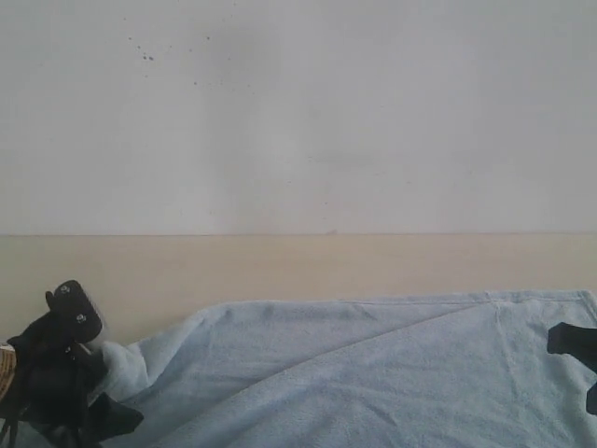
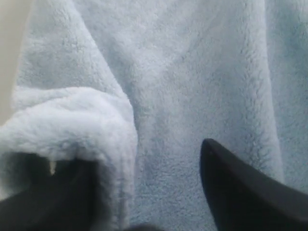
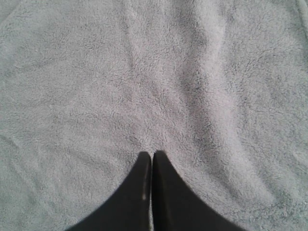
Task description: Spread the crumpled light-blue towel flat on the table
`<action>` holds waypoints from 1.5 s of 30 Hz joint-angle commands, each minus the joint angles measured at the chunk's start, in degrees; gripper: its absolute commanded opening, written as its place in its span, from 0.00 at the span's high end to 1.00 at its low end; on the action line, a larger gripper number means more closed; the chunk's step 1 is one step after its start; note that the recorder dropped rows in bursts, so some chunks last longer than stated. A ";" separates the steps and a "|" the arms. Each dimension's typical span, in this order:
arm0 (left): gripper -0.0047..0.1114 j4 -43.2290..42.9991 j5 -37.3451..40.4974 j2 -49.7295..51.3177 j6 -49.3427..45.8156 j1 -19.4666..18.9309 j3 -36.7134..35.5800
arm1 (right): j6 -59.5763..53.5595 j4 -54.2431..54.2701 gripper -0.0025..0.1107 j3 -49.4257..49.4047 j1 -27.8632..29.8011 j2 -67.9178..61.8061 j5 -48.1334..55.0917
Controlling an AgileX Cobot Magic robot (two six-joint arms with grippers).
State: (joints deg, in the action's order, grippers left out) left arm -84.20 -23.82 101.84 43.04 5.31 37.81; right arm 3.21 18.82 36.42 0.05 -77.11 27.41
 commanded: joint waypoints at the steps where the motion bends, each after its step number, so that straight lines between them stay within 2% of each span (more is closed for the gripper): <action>1: 0.36 -0.20 -0.33 -3.73 7.11 0.12 -0.23 | -0.18 0.53 0.98 0.08 -0.05 0.47 0.26; 3: 0.37 0.92 -0.22 -5.50 8.31 0.12 -0.23 | -0.18 0.69 0.98 0.08 -0.05 0.47 0.47; 9: 0.37 14.33 1.21 -7.36 8.41 -0.01 0.12 | -0.18 1.80 0.98 0.08 -0.05 0.47 1.10; 11: 0.37 11.41 -0.43 -7.23 10.87 -0.01 -0.50 | -0.18 1.80 0.98 0.08 -0.05 0.47 1.10; 15: 0.37 -0.18 -5.40 -7.23 15.44 -0.01 -1.25 | -0.18 1.80 0.98 0.08 -0.05 0.47 1.10; 16: 0.37 -0.02 -5.53 -7.23 15.60 -0.01 -1.12 | -0.18 1.80 0.98 0.08 -0.05 0.47 1.23; 19: 0.38 8.61 -1.59 -7.76 15.60 -0.01 0.49 | -0.18 1.80 0.98 0.08 -0.05 0.47 1.59; 23: 0.38 28.19 9.83 -8.27 17.60 -0.01 1.24 | -0.18 1.80 0.98 0.08 -0.05 0.47 1.74; 25: 0.38 34.06 15.14 -7.89 17.07 -0.39 1.55 | -0.18 1.90 0.98 0.08 -0.05 0.47 1.66; 29: 0.38 26.88 15.91 -5.78 7.32 -2.03 4.03 | -0.18 2.41 0.98 0.08 -0.05 0.47 2.04; 33: 0.38 11.84 16.43 -5.38 -7.75 -2.71 4.75 | -0.35 3.78 0.98 0.08 -0.07 0.47 2.61; 36: 0.38 0.98 16.44 -5.38 -14.58 -2.81 4.75 | -0.32 4.89 0.98 0.08 -0.07 0.47 2.61; 39: 0.38 -4.22 16.33 -5.38 -15.07 -2.81 4.75 | -0.32 6.23 0.98 0.08 -0.07 0.47 2.61; 45: 0.38 -4.91 14.46 -3.87 -15.07 -2.81 4.75 | -0.32 7.59 0.98 0.08 -0.07 0.47 3.13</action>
State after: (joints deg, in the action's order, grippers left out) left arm -88.48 -7.60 96.69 28.29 2.69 42.27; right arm 3.21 25.78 36.42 0.00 -77.11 30.11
